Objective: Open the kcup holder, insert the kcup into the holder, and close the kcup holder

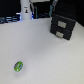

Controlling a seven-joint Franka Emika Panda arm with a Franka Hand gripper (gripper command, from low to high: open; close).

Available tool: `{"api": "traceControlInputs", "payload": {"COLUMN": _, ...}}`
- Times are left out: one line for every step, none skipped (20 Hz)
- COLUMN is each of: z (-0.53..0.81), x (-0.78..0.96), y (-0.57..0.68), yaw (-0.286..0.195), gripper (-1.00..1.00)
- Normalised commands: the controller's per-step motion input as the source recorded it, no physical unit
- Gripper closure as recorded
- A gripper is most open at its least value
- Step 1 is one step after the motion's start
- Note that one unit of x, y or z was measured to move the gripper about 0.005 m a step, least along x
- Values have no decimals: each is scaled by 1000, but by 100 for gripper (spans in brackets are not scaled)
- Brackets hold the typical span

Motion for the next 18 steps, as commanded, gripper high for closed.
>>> {"api": "traceControlInputs", "payload": {"z": 91, "x": -123, "y": 494, "yaw": -124, "gripper": -100}}
{"api": "traceControlInputs", "payload": {"z": 94, "x": -163, "y": 480, "yaw": -139, "gripper": -100}}
{"api": "traceControlInputs", "payload": {"z": 106, "x": -271, "y": 480, "yaw": -160, "gripper": -100}}
{"api": "traceControlInputs", "payload": {"z": 83, "x": -274, "y": 514, "yaw": -176, "gripper": -100}}
{"api": "traceControlInputs", "payload": {"z": 29, "x": -274, "y": 503, "yaw": -185, "gripper": -100}}
{"api": "traceControlInputs", "payload": {"z": 0, "x": -269, "y": 503, "yaw": -204, "gripper": -100}}
{"api": "traceControlInputs", "payload": {"z": 0, "x": -297, "y": 534, "yaw": -224, "gripper": -100}}
{"api": "traceControlInputs", "payload": {"z": 0, "x": -291, "y": 540, "yaw": -228, "gripper": -100}}
{"api": "traceControlInputs", "payload": {"z": 0, "x": -289, "y": 546, "yaw": -228, "gripper": -100}}
{"api": "traceControlInputs", "payload": {"z": 0, "x": -294, "y": 554, "yaw": -227, "gripper": -100}}
{"api": "traceControlInputs", "payload": {"z": 0, "x": -294, "y": 551, "yaw": -227, "gripper": -100}}
{"api": "traceControlInputs", "payload": {"z": 0, "x": -297, "y": 554, "yaw": -226, "gripper": -100}}
{"api": "traceControlInputs", "payload": {"z": -17, "x": -303, "y": 554, "yaw": -222, "gripper": -100}}
{"api": "traceControlInputs", "payload": {"z": -71, "x": -294, "y": 549, "yaw": -221, "gripper": -100}}
{"api": "traceControlInputs", "payload": {"z": -89, "x": -311, "y": 534, "yaw": -216, "gripper": -100}}
{"api": "traceControlInputs", "payload": {"z": -97, "x": -314, "y": 537, "yaw": -214, "gripper": -100}}
{"api": "traceControlInputs", "payload": {"z": -103, "x": -326, "y": 537, "yaw": -209, "gripper": -100}}
{"api": "traceControlInputs", "payload": {"z": -111, "x": -340, "y": 540, "yaw": -205, "gripper": -100}}
